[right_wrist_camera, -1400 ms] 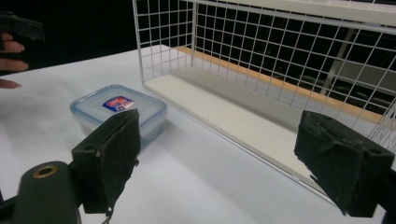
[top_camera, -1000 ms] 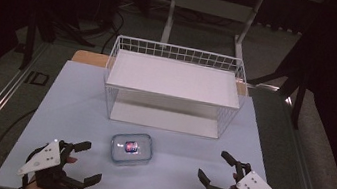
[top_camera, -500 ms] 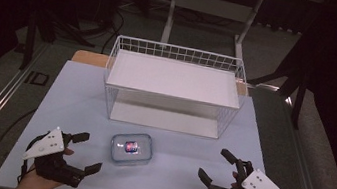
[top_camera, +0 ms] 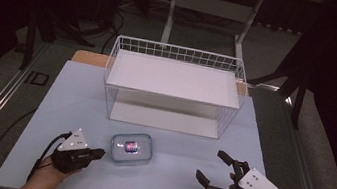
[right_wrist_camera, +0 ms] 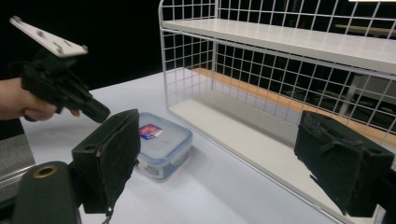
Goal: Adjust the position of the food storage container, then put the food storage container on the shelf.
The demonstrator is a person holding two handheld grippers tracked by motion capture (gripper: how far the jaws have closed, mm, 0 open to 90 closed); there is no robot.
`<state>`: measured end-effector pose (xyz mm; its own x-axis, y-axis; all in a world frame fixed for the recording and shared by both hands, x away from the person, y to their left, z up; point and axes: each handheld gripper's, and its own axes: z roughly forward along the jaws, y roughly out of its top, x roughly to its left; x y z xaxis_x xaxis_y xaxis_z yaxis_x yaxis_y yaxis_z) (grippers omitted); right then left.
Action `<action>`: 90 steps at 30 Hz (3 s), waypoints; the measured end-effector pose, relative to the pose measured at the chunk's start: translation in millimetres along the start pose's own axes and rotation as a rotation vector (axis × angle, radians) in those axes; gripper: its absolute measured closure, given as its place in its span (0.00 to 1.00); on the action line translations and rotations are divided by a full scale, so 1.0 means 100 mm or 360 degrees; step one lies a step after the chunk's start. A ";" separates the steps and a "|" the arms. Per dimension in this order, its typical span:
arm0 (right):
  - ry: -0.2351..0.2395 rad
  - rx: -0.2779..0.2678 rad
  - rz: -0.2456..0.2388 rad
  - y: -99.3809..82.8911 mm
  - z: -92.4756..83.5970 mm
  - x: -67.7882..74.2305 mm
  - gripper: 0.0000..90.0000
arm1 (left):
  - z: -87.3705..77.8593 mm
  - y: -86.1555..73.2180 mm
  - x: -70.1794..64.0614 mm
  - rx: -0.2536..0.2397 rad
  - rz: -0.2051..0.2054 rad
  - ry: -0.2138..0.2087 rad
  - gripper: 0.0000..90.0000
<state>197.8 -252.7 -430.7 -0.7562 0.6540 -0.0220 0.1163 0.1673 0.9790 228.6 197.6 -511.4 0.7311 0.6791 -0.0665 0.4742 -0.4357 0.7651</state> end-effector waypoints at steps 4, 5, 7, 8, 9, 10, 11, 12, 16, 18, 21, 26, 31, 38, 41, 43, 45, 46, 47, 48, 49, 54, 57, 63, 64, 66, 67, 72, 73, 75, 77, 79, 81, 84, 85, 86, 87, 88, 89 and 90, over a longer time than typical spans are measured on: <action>-0.0017 -0.0011 -0.0013 0.00 -0.01 -0.01 0.16 | 0.16 0.00 0.02 0.0113 0.0001 0.0044 1.00; -0.0022 -0.0016 -0.0011 0.00 -0.01 -0.01 0.16 | 0.20 0.00 0.03 0.0130 -0.0013 0.0037 1.00; -0.0035 -0.0024 -0.0010 -0.01 -0.03 -0.01 0.16 | 0.24 0.01 0.03 0.0160 -0.0001 0.0051 1.00; -0.0037 -0.0021 -0.0009 -0.01 -0.03 -0.01 0.16 | 0.28 0.03 0.04 0.0169 0.0015 0.0065 1.00; -0.0043 -0.0019 -0.0013 -0.02 -0.03 -0.02 0.16 | 0.28 0.03 0.04 0.0169 0.0015 0.0065 1.00; -0.0048 -0.0015 -0.0011 -0.02 -0.03 -0.02 0.16 | 0.33 0.07 0.04 0.0155 0.0016 0.0070 1.00; -0.0044 -0.0014 -0.0011 -0.02 -0.03 -0.02 0.16 | 0.35 0.08 0.05 0.0150 0.0015 0.0067 1.00; -0.0043 -0.0016 -0.0011 -0.02 -0.02 -0.03 0.16 | 0.37 0.09 0.06 0.0144 0.0006 0.0068 1.00; -0.0028 -0.0008 -0.0012 -0.04 0.00 -0.02 0.16 | 0.45 0.15 0.10 0.0143 -0.0049 0.0065 1.00; -0.0006 0.0006 -0.0030 -0.05 0.02 -0.01 0.16 | 0.49 0.19 0.11 0.0143 -0.0064 0.0065 1.00; 0.0044 0.0025 -0.0070 -0.06 0.05 0.00 0.18 | 0.54 0.25 0.11 0.0138 -0.0050 0.0067 1.00; 0.0070 0.0074 -0.0113 -0.11 0.12 0.03 0.18 | 0.67 0.35 0.06 0.0116 -0.0039 0.0032 1.00; 0.0027 0.0083 -0.0134 -0.14 0.14 0.04 0.16 | 0.79 0.41 0.02 0.0104 -0.0053 -0.0031 1.00; 0.0006 -0.0003 -0.0003 -0.16 0.06 -0.02 0.16 | 0.89 0.47 -0.01 0.0075 -0.0051 -0.0049 1.00; -0.0040 -0.0017 -0.0036 -0.16 0.04 -0.03 0.16 | 0.95 0.51 -0.02 0.0087 -0.0049 -0.0043 1.00; -0.0063 -0.0014 -0.0042 -0.16 0.04 -0.03 0.16 | 0.98 0.53 -0.03 0.0092 -0.0052 -0.0055 1.00; -0.0055 0.0003 -0.0043 -0.15 0.04 -0.04 0.16 | 1.00 0.55 -0.03 0.0092 -0.0039 -0.0071 1.00; -0.0056 0.0000 -0.0053 -0.16 0.04 -0.04 0.16 | 1.00 0.55 -0.03 0.0092 -0.0039 -0.0071 1.00; -0.0034 0.0018 -0.0065 -0.16 0.05 -0.04 0.17 | 1.01 0.55 -0.04 0.0081 -0.0045 -0.0092 1.00; -0.0006 0.0053 -0.0058 -0.17 0.06 -0.05 0.16 | 1.03 0.56 -0.05 0.0073 -0.0043 -0.0112 1.00; 0.0002 0.0061 -0.0051 -0.19 0.08 -0.06 0.17 | 1.04 0.58 -0.07 0.0079 -0.0031 -0.0107 1.00; 0.0084 0.0142 0.0021 -0.23 0.13 -0.08 0.21 | 1.13 0.66 -0.14 0.0099 -0.0010 -0.0109 1.00; 0.0010 0.0170 -0.0062 -0.24 0.14 -0.03 0.21 | 1.18 0.70 -0.15 0.0100 -0.0003 -0.0112 1.00; 0.0003 0.0190 -0.0124 -0.26 0.18 0.00 0.21 | 1.22 0.72 -0.17 0.0096 0.0003 -0.0122 1.00; 0.0021 0.0208 -0.0109 -0.28 0.19 0.00 0.21 | 1.22 0.71 -0.16 0.0088 -0.0008 -0.0123 1.00; 0.0025 0.0236 -0.0065 -0.31 0.21 -0.03 0.22 | 1.19 0.68 -0.13 0.0039 -0.0049 -0.0137 0.85; 0.0009 0.0238 -0.0056 -0.31 0.22 -0.04 0.22 | 1.16 0.66 -0.11 0.0018 -0.0069 -0.0147 0.79; -0.0012 0.0219 -0.0038 -0.29 0.20 -0.06 0.22 | 0.91 0.60 -0.06 -0.0047 -0.0073 -0.0197 0.35; -0.0012 0.0219 -0.0038 -0.29 0.20 -0.06 0.22 | 0.91 0.60 -0.06 -0.0047 -0.0073 -0.0197 0.24; -0.0016 0.0194 -0.0077 -0.26 0.18 -0.05 0.19 | 0.77 0.58 -0.07 -0.0051 -0.0071 -0.0154 0.17; -0.0009 0.0167 -0.0097 -0.24 0.16 -0.04 0.16 | 0.61 0.57 -0.08 -0.0111 -0.0087 -0.0179 0.16; -0.0015 0.0154 -0.0098 -0.22 0.14 -0.03 0.15 | 0.57 0.57 -0.09 -0.0125 -0.0076 -0.0173 0.14; -0.0039 0.0147 -0.0109 -0.19 0.13 -0.01 0.15 | 0.44 0.58 -0.12 -0.0174 -0.0077 -0.0192 0.12; -0.0051 0.0157 -0.0056 -0.13 0.11 -0.02 0.13 | 0.27 0.65 -0.19 -0.0204 -0.0094 -0.0206 0.10; -0.0056 0.0164 -0.0038 -0.11 0.11 -0.02 0.13 | 0.24 0.67 -0.21 -0.0214 -0.0103 -0.0210 0.10; -0.0044 0.0170 -0.0015 -0.10 0.12 -0.03 0.13 | 0.24 0.67 -0.21 -0.0214 -0.0103 -0.0210 0.10; -0.0044 0.0170 -0.0015 -0.10 0.12 -0.03 0.13 | 0.21 0.70 -0.23 -0.0232 -0.0125 -0.0226 0.10; -0.0023 0.0178 0.0012 -0.08 0.13 -0.04 0.13 | 0.17 0.74 -0.25 -0.0246 -0.0144 -0.0244 0.10; -0.0030 0.0190 0.0049 -0.07 0.15 -0.06 0.13 | 0.15 0.77 -0.26 -0.0257 -0.0141 -0.0260 0.10; -0.0026 0.0209 0.0071 -0.05 0.17 -0.07 0.12 | 0.14 0.81 -0.28 -0.0252 -0.0125 -0.0251 0.09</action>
<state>213.1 -245.6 -439.2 -0.7379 0.6747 0.0164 0.2333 0.2322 0.9443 253.7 135.3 -456.6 0.7684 0.6012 -0.2195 0.4588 -0.2784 0.8438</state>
